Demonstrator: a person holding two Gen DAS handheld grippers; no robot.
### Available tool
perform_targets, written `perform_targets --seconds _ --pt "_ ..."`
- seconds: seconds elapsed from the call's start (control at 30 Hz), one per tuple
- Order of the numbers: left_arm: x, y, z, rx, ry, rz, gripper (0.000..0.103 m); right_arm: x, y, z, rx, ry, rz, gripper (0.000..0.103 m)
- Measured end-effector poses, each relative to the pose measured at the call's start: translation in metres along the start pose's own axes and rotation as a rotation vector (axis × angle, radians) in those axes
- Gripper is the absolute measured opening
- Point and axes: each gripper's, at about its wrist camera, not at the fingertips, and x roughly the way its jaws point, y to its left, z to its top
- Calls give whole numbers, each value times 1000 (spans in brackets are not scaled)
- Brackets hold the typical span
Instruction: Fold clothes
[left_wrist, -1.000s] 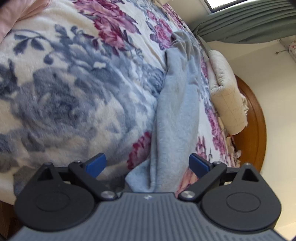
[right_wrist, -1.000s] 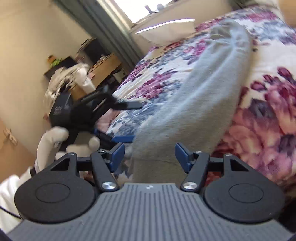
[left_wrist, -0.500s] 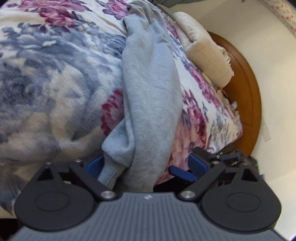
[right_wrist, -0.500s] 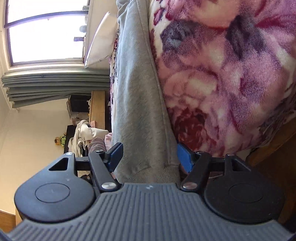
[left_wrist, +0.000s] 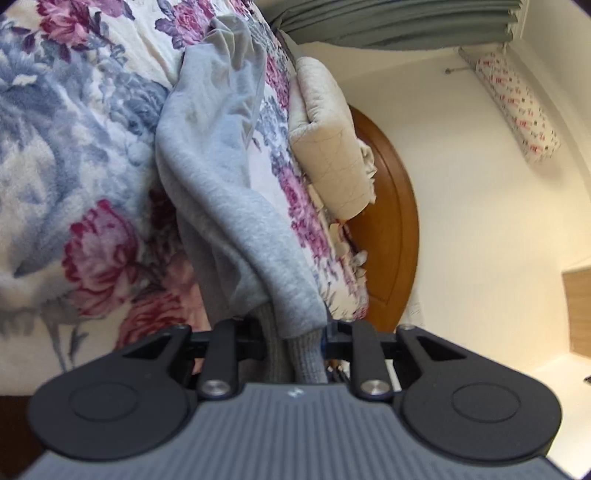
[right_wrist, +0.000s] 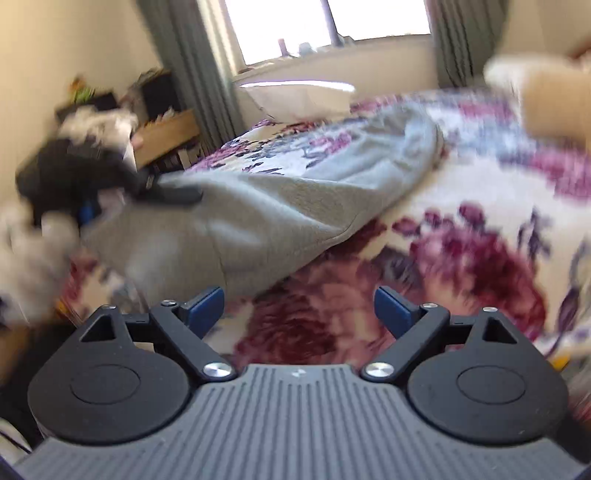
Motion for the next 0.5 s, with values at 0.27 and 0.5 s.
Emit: perform_targets --seconds 0.27,0.5 --pt "-6 -27 7 -51 -34 -3 21 -6 29 -12 -473 -207 -201 92" --pt "-18 -37 10 69 -31 63 21 23 41 4 -606 -402 -293 62"
